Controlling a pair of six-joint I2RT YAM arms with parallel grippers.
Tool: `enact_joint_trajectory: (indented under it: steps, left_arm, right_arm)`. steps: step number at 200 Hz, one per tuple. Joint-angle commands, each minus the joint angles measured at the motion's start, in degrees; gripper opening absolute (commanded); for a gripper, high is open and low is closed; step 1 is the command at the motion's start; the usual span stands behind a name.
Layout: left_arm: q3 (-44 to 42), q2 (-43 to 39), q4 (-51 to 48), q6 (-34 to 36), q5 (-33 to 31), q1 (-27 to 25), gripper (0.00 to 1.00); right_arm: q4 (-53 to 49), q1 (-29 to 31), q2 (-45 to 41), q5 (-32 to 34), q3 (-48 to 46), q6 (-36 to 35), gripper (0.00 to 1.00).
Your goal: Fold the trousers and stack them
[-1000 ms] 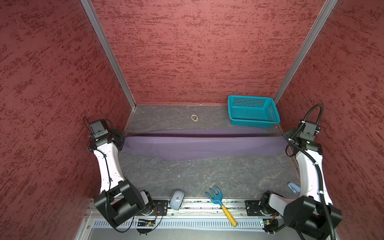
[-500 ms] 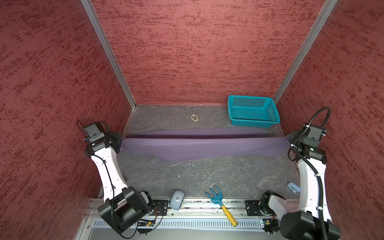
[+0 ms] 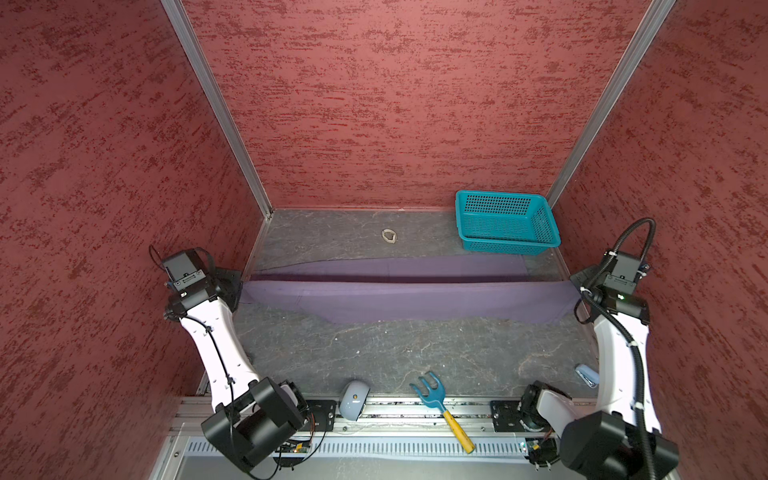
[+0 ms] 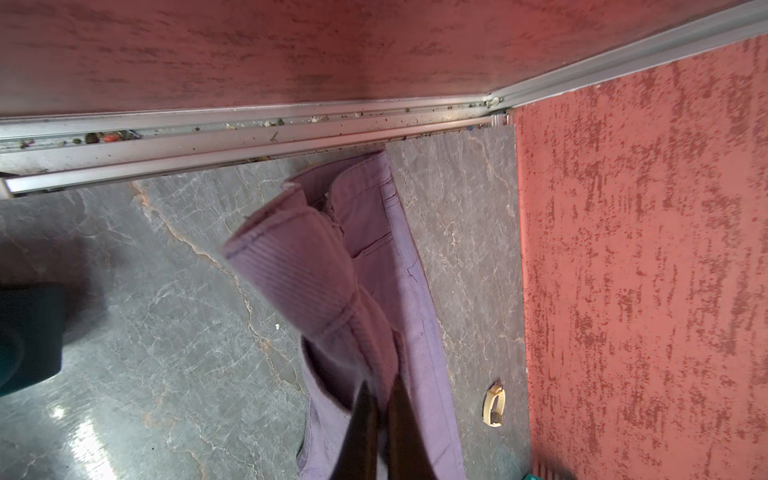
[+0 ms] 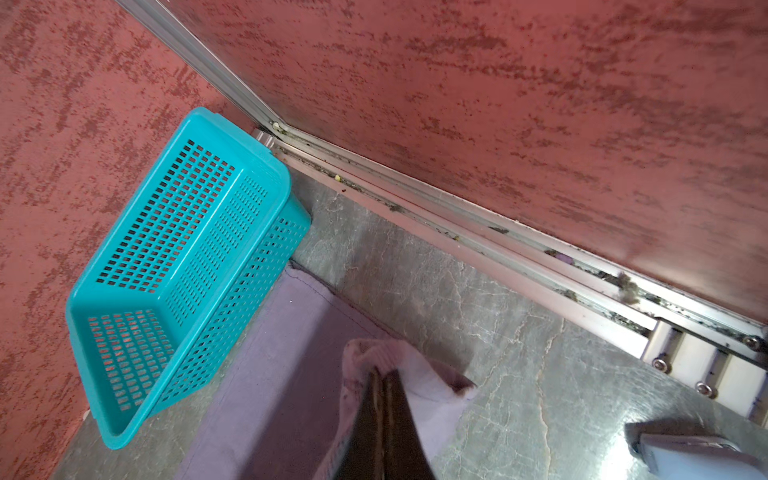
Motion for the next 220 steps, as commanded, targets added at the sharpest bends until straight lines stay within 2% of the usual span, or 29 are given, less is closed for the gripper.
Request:
enact_joint_trajectory:
  steps: [1,74,131,179,220]
  left_arm:
    - [0.0,2.0,8.2,-0.4,-6.1,-1.2,0.00]
    - [3.8,12.5,12.7,-2.0,-11.6,-8.3,0.00]
    - [4.3,19.7,16.2,-3.0,-13.8,-13.8,0.00]
    - [4.9,25.7,17.5,-3.3,-15.7,-16.5,0.00]
    - [3.9,28.9,17.7,-2.9,-17.3,-17.3,0.00]
  right_arm:
    - [6.9,-1.4,2.4,3.2,0.1,1.0,0.00]
    - [15.9,-1.4,14.5,-3.4,1.4,5.6,0.00]
    - [22.7,-1.4,22.4,-7.6,-1.5,7.6,0.00]
    - [26.8,-0.7,29.9,-9.8,-2.3,8.7,0.00]
    - [28.3,-0.3,32.1,-9.6,-5.6,9.3,0.00]
